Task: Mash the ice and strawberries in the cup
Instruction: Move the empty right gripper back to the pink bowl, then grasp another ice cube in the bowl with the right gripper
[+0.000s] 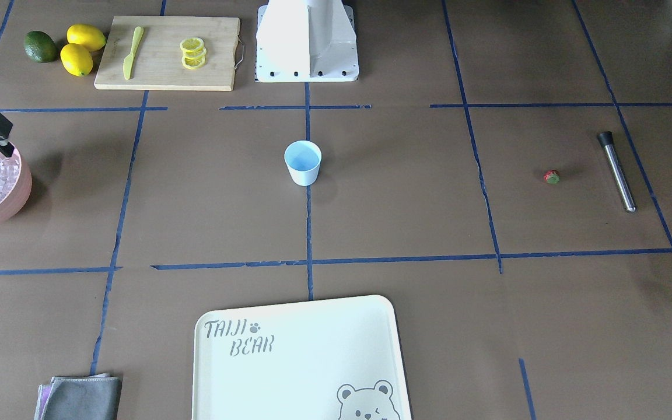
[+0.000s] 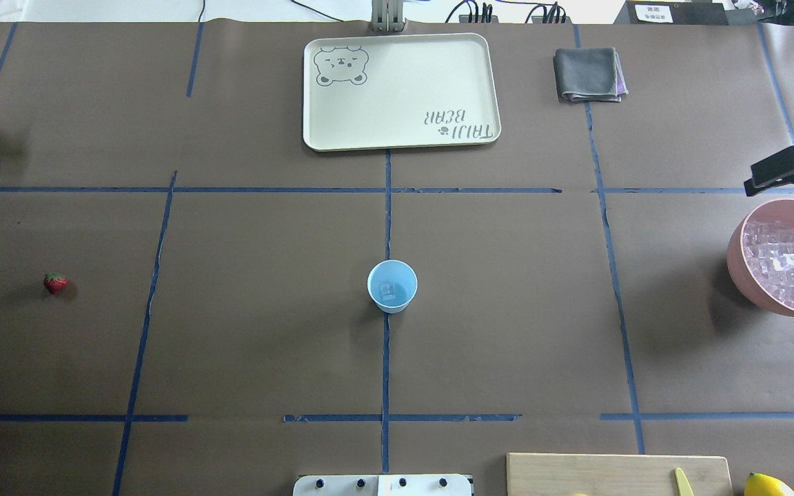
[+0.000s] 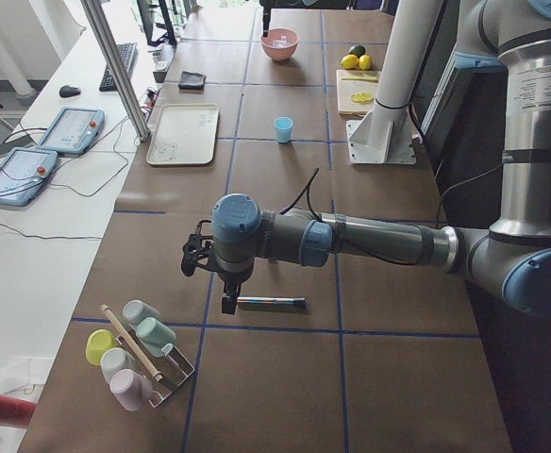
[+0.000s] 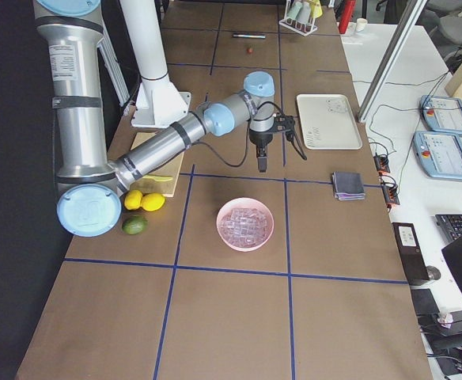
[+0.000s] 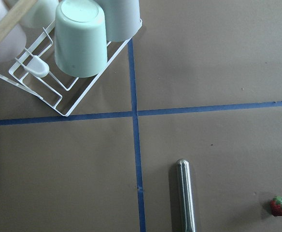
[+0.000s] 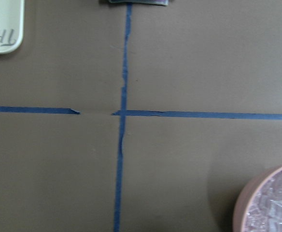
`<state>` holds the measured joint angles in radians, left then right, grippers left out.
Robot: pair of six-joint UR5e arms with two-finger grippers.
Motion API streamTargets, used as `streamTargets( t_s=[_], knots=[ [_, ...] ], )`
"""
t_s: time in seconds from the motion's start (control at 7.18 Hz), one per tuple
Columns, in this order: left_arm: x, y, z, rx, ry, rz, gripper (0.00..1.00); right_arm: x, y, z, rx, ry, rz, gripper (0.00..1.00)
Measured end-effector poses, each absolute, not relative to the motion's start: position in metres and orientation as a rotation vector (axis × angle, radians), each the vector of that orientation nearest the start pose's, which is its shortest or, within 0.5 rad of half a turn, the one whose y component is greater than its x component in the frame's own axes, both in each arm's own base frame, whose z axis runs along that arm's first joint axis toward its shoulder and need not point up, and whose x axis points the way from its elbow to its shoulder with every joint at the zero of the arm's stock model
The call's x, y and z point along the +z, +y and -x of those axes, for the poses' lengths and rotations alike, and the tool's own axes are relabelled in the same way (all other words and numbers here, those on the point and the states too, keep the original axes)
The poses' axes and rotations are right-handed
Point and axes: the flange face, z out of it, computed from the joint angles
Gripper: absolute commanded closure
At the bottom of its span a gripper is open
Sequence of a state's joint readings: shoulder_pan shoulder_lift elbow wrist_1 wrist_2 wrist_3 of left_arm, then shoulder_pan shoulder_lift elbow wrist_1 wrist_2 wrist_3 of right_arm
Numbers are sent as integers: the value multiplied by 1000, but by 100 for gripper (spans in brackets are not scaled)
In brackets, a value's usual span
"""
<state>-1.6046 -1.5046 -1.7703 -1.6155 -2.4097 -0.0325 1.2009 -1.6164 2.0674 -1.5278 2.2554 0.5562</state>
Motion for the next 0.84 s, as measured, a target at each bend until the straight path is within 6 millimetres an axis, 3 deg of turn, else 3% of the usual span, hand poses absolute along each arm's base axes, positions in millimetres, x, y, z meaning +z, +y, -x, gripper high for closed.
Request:
streamTargets(
  t_s=[0.28,0.56,0.84],
  knots=[
    [580,-468,75,13,836,-171,0,490,-440,65,5,-800,-107,17],
    [579,-468,75,14,836,-172,0,521,-440,58,27,-779,-66,21],
    [577,-468,75,15,836,-176,0,547,-443,58,46,-755,-26,31]
  ],
)
